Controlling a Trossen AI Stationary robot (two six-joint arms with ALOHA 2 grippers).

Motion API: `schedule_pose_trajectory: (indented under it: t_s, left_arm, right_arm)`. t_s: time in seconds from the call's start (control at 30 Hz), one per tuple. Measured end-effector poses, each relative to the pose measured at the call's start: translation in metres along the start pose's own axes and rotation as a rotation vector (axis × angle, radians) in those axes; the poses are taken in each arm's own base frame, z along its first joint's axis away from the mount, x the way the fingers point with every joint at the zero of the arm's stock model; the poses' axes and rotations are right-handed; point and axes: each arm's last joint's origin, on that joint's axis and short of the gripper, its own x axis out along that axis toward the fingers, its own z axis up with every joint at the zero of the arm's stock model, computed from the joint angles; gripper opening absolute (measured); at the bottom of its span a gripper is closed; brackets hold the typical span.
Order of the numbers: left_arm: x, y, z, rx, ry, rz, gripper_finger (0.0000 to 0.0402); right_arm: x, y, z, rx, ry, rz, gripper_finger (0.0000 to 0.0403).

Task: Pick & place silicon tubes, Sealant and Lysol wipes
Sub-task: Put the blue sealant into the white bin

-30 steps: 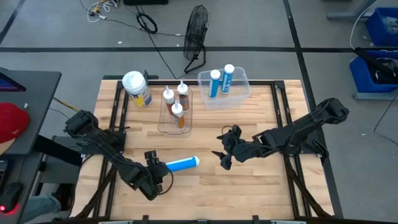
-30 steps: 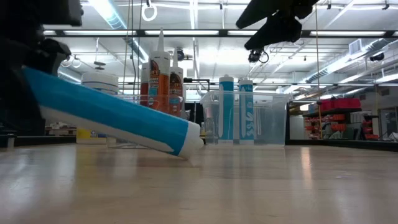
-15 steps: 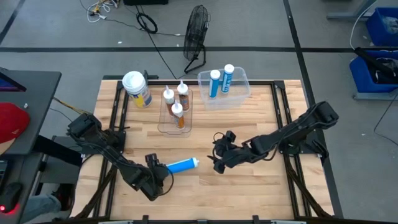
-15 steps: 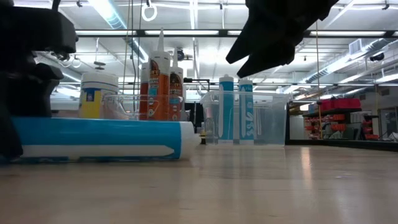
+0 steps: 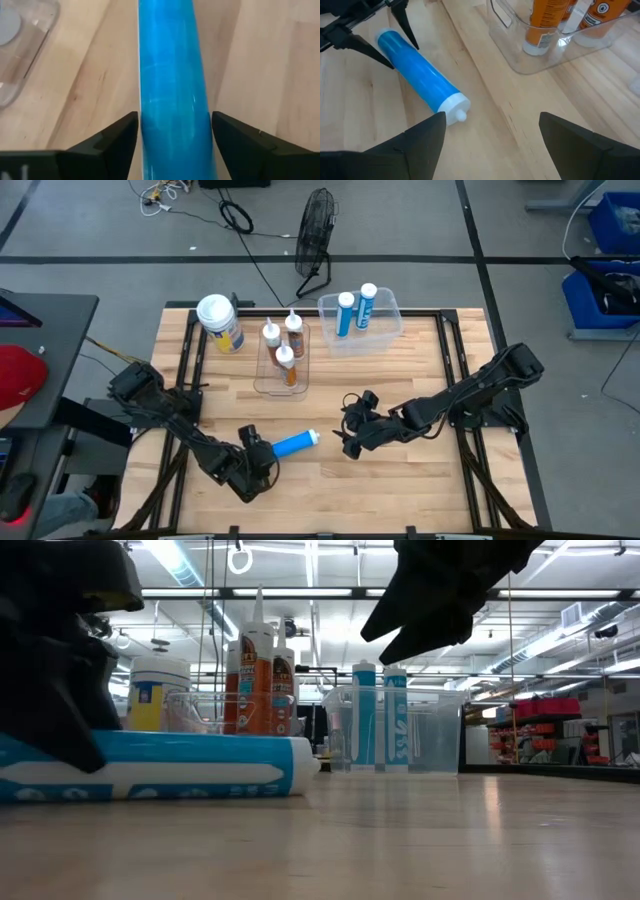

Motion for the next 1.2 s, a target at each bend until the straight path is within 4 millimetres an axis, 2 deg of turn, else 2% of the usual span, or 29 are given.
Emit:
schedule_pose_trajectory:
  t_s: [0.33, 0.7, 0.97, 1.2]
  left_arm:
    - [0.004, 0.004, 0.005, -0.005, 0.021, -0.005, 0.0207]
    - [0.001, 0.006, 0.006, 0.033, 0.017, -0.007, 0.0207]
    - [-0.018, 0.014, 0.018, 0.023, -0.081, 0.009, 0.0199]
    - [-0.031, 0.021, 0.028, 0.035, -0.163, 0.029, 0.0116]
  right_arm:
    - [0.0, 0.0, 0.0, 0.0, 0.0, 0.0, 0.0327]
    - [-0.001, -0.001, -0.001, -0.014, 0.007, -0.008, 0.0327]
    - [-0.016, -0.005, 0.0, -0.02, 0.044, -0.001, 0.0327]
    - [-0.034, 0.0, -0.002, 0.003, 0.012, -0.011, 0.0327]
